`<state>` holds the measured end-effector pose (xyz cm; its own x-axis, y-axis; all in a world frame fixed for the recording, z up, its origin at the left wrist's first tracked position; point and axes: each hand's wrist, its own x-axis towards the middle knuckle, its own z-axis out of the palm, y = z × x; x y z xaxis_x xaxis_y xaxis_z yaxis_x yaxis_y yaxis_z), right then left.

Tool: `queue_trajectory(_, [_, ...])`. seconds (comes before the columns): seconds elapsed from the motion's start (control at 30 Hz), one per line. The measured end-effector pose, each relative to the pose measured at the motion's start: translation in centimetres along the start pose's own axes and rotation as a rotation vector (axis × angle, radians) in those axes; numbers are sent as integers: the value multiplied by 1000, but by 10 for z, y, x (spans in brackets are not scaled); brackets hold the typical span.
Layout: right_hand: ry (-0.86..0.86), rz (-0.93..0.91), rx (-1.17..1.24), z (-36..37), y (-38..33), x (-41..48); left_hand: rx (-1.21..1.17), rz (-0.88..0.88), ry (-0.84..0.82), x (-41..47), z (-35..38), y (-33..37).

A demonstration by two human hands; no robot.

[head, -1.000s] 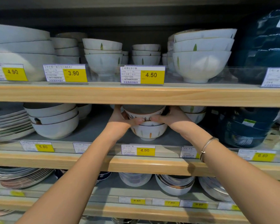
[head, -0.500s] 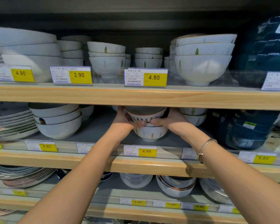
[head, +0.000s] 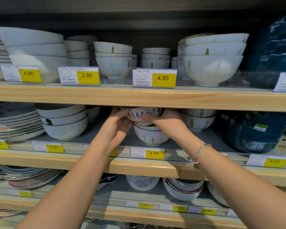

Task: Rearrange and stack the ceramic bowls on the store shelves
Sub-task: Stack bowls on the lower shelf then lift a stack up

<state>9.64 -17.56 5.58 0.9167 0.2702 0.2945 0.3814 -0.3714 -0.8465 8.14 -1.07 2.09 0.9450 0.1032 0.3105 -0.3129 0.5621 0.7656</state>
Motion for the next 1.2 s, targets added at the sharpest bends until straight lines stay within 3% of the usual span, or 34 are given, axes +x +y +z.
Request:
queue_trajectory(0.2, [74,-38,-154,0,2,3,28,-16,142,-4,18,-6])
queue_trajectory(0.53, [133,-86,-348,3,8,1,98,-27,164,2,28,12])
queue_trajectory(0.63, [118,-107,-378,5,3,-2,30,-31,157,-2,31,15])
queue_trajectory(0.77, [-112,72,-340,7,-9,-13,-152,-32,159,-7,20,22])
queue_trajectory(0.9, [-21,-80,-489,24,-20,-24,-264,-13,190,-26,6,26])
queue_trajectory(1.07, [17,-200,-462,53,-28,-37,-240,39,309,-56,-13,38])
queue_trajectory(1.2, [3,-218,-268,80,-29,-51,-149,128,417,-81,-24,53])
